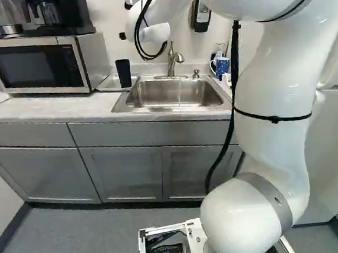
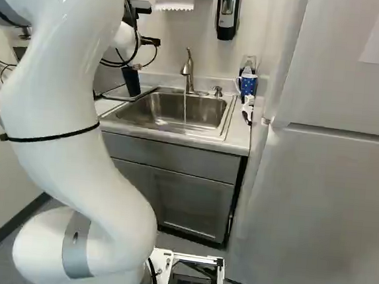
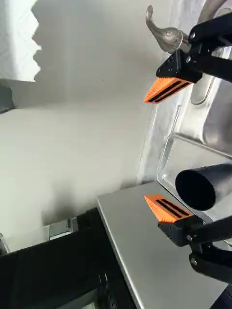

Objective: Rinse the cup and place it in the tray

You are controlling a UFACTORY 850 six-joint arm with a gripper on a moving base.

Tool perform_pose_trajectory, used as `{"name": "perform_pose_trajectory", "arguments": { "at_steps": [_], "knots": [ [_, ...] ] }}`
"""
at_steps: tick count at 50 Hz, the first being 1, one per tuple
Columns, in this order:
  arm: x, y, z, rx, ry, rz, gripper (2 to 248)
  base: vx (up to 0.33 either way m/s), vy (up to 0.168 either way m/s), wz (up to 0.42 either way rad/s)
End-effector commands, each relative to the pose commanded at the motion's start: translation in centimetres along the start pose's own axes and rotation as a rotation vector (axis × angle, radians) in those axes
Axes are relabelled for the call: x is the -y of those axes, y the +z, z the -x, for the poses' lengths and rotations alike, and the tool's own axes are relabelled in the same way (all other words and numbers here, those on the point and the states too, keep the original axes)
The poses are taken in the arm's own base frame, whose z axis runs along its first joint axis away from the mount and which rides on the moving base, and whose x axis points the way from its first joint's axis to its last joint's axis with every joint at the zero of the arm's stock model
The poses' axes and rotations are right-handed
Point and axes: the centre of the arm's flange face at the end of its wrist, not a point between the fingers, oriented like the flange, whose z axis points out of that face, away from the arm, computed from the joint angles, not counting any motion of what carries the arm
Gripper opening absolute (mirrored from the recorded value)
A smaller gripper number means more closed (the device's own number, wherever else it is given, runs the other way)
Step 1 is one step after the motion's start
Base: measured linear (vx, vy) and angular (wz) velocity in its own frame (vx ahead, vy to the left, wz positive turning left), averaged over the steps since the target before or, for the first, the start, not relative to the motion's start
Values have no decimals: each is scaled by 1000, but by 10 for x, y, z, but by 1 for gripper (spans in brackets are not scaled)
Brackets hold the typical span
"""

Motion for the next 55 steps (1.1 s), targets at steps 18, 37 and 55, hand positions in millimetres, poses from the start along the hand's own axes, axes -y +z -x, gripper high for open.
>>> {"name": "perform_pose_trajectory", "arguments": {
  "at_steps": [18, 37, 55],
  "knots": [
    [-25, -5, -1, -1, 4, 41, 247, 0, 0, 0],
    [-56, -2, -3, -5, 8, 90, 247, 0, 0, 0],
    [-85, 16, -5, -12, -7, 126, 247, 0, 0, 0]
  ]
}}
